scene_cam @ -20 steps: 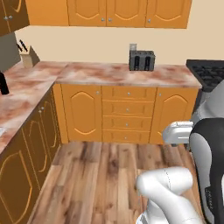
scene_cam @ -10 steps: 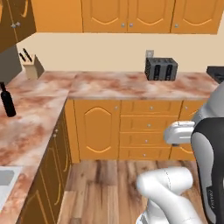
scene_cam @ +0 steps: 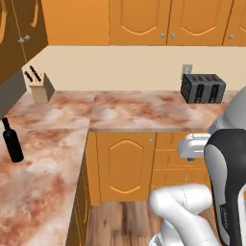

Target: Move the drinks to the dining counter.

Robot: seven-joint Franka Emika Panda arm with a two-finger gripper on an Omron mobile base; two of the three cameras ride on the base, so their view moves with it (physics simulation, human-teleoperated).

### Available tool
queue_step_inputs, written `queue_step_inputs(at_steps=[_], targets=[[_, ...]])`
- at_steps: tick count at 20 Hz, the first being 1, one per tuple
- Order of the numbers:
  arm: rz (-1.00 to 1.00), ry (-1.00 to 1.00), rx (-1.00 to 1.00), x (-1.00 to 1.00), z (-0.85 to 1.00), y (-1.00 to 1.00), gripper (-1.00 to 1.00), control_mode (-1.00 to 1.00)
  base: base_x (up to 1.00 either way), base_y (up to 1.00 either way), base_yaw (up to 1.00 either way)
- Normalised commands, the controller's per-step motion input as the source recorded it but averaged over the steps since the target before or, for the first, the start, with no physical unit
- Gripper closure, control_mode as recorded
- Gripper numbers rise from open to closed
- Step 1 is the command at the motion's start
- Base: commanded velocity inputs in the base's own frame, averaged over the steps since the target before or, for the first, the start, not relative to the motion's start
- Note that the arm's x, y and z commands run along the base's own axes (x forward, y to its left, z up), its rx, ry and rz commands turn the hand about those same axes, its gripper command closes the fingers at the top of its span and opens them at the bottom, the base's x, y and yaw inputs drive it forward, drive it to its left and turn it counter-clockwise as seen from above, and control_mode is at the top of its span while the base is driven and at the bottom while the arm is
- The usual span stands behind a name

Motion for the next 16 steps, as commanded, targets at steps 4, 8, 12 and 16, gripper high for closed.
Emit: queue_step_inputs(at_steps=[4, 8, 12, 16], targets=[[0.00, 0.00, 0.00, 0.00, 0.00, 0.00, -1.00, 1.00, 1.00, 0.04, 0.00], [0.00, 0.00, 0.00, 0.00, 0.00, 0.00, -1.00, 1.00, 1.00, 0.15, 0.00], [0.00, 0.00, 0.00, 0.00, 0.00, 0.00, -1.00, 1.00, 1.00, 0.02, 0.62], [0.00, 0.00, 0.00, 0.00, 0.00, 0.00, -1.00, 1.00, 0.92, -0.03, 0.86]])
